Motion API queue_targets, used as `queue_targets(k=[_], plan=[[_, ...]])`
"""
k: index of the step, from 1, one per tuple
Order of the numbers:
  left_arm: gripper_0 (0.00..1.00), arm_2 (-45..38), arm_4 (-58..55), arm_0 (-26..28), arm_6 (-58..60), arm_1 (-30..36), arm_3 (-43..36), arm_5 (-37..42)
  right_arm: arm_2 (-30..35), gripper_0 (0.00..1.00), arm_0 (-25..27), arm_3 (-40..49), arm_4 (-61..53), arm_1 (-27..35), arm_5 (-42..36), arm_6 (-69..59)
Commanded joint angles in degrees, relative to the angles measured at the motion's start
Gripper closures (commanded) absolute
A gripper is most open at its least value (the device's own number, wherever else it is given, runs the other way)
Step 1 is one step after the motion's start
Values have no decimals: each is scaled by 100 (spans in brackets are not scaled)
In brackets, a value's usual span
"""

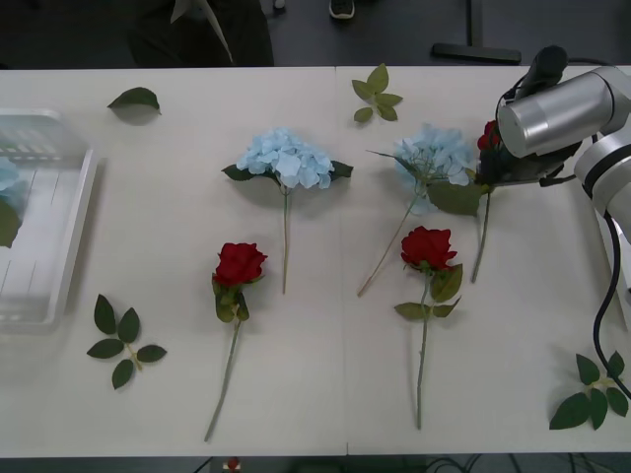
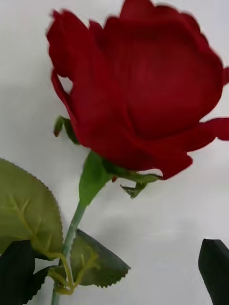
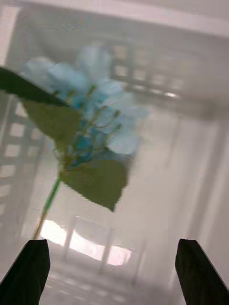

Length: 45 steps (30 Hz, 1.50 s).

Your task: Place the red flowers into the right box and the blue flowers into the left box. If a person shows an open palm, hand one flower to the person first, then continue sorting.

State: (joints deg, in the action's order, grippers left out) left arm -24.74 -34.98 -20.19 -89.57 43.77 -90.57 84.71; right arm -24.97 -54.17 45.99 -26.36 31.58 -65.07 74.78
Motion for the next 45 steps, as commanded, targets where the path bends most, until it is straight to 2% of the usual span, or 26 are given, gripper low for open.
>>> queue_targets(k=[1,9,14,16,17,18,21,23,25,35,40,45], plan=[[16,110,-527,-169,54,-26,-936,511,132,0,-234,-134,-1,-161,47,-315],[1,629,-1151,-160,836,-808,-2228,748,27,0,-269,-380,-45,-223,65,-333],[0,1086,-1063,-90,933,-1380,-2606,696,-131,0,-269,-406,-62,-223,65,-403],[0,1402,-975,138,933,-1705,-2781,370,-149,21,-269,-468,-62,-249,65,-438],[0,1560,-922,235,942,-1775,-2817,195,-149,35,-269,-468,-53,-275,65,-447],[0,1631,-861,288,933,-1819,-2843,107,-140,41,-269,-468,-53,-275,56,-456],[0,2149,-378,578,906,-1916,-2975,-315,-149,79,-278,-468,-45,-302,-14,-518],[0,2413,-131,780,845,-1916,-3019,-491,-149,94,-278,-468,-45,-302,-32,-553],[0,2571,18,921,801,-1889,-3054,-570,-158,100,-278,-468,-45,-311,-41,-570],[0,3520,994,1870,405,-1810,-3265,-1291,-228,100,-305,-468,-45,-319,-67,-632],[0,3872,1530,2090,405,-1837,-3265,-1598,-228,100,-445,-468,-97,-311,-164,-605],[0,4443,2786,2186,449,-1933,-3247,-1598,-272,100,-814,-459,-396,-91,-366,-474]])
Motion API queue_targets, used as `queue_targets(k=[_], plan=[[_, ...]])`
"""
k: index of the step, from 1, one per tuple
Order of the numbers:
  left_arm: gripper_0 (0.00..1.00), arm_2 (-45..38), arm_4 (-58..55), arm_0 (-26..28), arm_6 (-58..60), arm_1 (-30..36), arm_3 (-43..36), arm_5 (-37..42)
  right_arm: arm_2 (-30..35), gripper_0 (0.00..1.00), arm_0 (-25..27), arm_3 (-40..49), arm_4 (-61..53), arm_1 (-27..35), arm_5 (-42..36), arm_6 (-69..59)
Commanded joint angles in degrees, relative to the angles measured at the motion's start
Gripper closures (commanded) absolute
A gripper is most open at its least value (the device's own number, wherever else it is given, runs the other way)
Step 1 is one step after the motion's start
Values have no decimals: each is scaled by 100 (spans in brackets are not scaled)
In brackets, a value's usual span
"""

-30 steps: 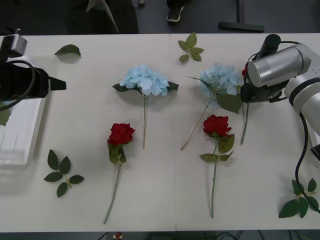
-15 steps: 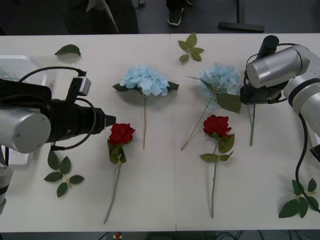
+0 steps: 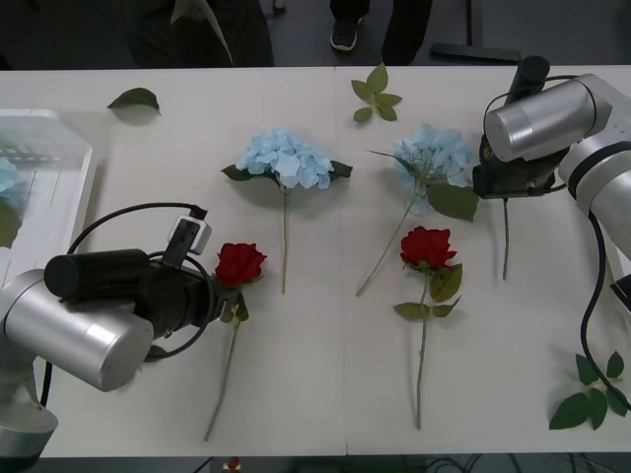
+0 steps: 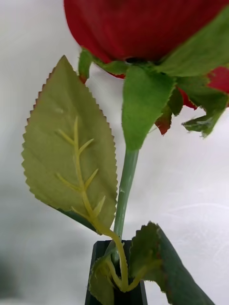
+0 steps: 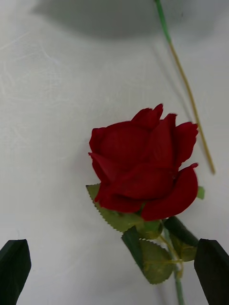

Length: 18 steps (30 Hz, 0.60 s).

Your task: Place the red flowers into the right box and the blue flowers into the left box. If a person shows an open palm, hand one flower to the person first, then continue sorting.

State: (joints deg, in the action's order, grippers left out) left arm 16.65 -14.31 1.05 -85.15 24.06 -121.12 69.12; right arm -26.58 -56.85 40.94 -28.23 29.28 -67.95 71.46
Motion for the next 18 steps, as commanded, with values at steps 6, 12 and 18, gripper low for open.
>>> queue_targets(k=[6,12,18], plan=[[0,453,886,133,-2,-77,89,-232,-717,100,-924,257,-1106,957,1,553],[0,699,983,97,-19,-112,598,-759,-823,100,-872,705,-1994,2161,71,1440],[0,883,1009,97,-37,-165,897,-961,-840,100,-740,714,-2741,3234,273,2469]])
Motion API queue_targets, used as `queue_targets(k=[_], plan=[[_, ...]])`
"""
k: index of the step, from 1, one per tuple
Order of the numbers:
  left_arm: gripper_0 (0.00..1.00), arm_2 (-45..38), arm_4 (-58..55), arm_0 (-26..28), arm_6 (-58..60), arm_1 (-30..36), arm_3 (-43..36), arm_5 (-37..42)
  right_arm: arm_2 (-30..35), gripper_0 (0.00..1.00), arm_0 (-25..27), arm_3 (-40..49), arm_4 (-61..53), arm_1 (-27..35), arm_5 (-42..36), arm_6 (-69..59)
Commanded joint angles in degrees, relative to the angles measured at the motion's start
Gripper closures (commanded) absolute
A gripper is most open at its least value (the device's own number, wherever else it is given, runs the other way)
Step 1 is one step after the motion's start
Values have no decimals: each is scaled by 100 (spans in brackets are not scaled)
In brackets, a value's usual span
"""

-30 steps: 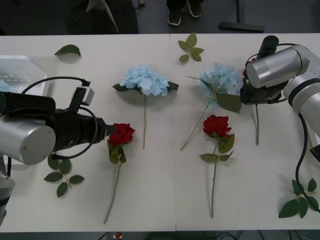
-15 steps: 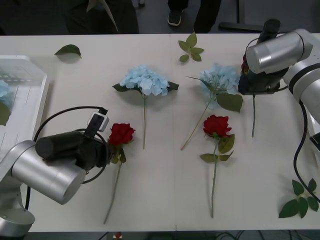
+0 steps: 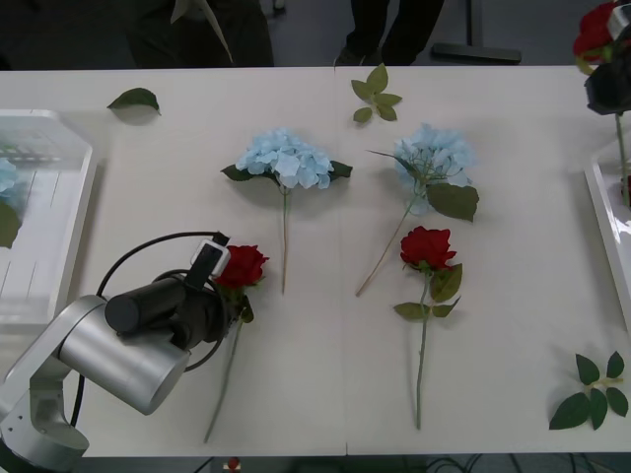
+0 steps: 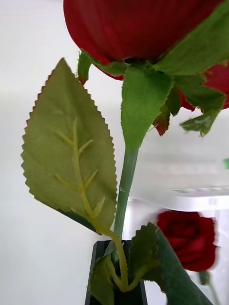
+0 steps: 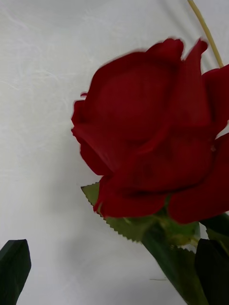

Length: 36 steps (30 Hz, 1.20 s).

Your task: Place the red flowers into the right box and the blue flowers into the left box. If a person shows an open palm, hand one flower to the person first, then continue sorting.

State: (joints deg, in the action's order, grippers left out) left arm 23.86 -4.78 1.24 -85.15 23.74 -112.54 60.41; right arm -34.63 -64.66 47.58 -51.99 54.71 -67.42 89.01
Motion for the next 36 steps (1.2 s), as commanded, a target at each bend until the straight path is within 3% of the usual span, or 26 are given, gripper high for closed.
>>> queue_targets(k=[1,8,16,32,36], plan=[[0,198,56,78,-28,-133,48,-100,-53,100,86,50,-470,830,291,882],[0,321,-32,87,7,-133,-84,-21,-457,100,446,261,-1296,1832,880,1813],[0,532,-23,96,42,-151,-251,243,-457,100,1088,225,-1252,2333,1399,2218],[0,804,803,-1,95,-748,303,129,-457,100,2213,15,-540,2210,2119,2270],[16,778,820,-115,95,-748,514,15,-457,100,2459,6,-443,2149,2401,2226]])
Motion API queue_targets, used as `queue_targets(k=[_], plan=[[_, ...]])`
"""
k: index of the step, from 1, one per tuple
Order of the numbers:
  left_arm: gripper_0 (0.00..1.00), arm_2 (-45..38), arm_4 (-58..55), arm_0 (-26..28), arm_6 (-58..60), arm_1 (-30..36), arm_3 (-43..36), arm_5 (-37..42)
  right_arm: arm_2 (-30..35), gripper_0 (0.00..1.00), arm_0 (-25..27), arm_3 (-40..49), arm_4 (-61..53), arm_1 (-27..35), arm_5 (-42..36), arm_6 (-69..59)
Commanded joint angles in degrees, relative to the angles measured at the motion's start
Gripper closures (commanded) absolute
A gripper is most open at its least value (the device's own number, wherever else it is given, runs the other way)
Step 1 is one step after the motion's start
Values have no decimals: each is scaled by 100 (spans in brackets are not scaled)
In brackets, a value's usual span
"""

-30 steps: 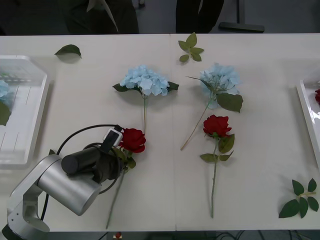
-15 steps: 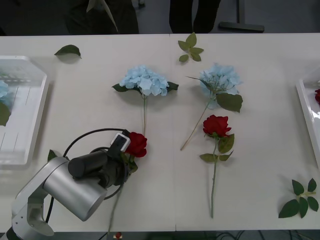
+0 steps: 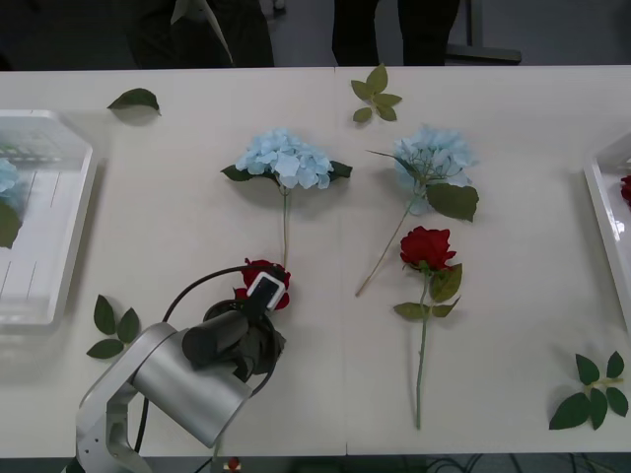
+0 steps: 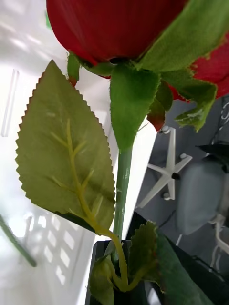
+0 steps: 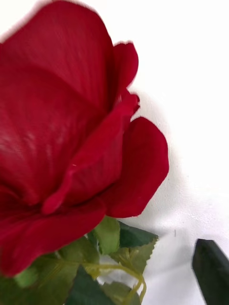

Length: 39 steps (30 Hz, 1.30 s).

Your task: Place the red flowers into the right box and the blue flowers into the left box. If a person shows an open palm, hand one flower to the person first, then continue sorting.

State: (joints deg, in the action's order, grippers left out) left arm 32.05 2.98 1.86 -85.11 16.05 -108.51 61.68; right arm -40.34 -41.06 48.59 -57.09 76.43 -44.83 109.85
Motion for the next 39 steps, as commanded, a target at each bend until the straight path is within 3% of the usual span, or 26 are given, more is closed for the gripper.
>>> queue_targets(k=[1,3,5,6,7,17,19,20,26,33,34,39], plan=[[22,-32,54,-204,91,21,181,-165,114,100,142,-104,75,-49,176,116],[45,-41,71,-239,91,21,295,-244,114,100,221,-140,128,-120,273,81],[73,-41,80,-283,100,21,339,-270,114,100,326,-157,233,-172,360,54],[93,-41,80,-300,108,21,365,-270,114,100,362,-166,251,-216,369,28],[100,-41,71,-309,117,21,374,-270,114,100,379,-175,251,-243,369,19],[100,-93,-60,-441,232,30,339,-270,114,100,397,-254,409,-550,325,-201],[100,-190,-201,-458,267,73,225,-270,114,74,397,-254,400,-586,299,-245],[100,-251,-298,-458,267,91,146,-270,114,68,397,-245,391,-594,281,-262],[100,-981,-1080,-494,170,416,-707,345,114,47,397,-140,365,-612,167,-359],[100,-1790,-2214,-828,-138,777,-1647,1391,114,5,397,1,13,-612,150,-403],[100,-1948,-2548,-951,-217,785,-1726,1496,114,1,397,71,-110,-594,150,-403],[100,-2405,-3972,-1469,-349,785,-1753,1356,175,0,335,458,-830,-410,-114,-429]])
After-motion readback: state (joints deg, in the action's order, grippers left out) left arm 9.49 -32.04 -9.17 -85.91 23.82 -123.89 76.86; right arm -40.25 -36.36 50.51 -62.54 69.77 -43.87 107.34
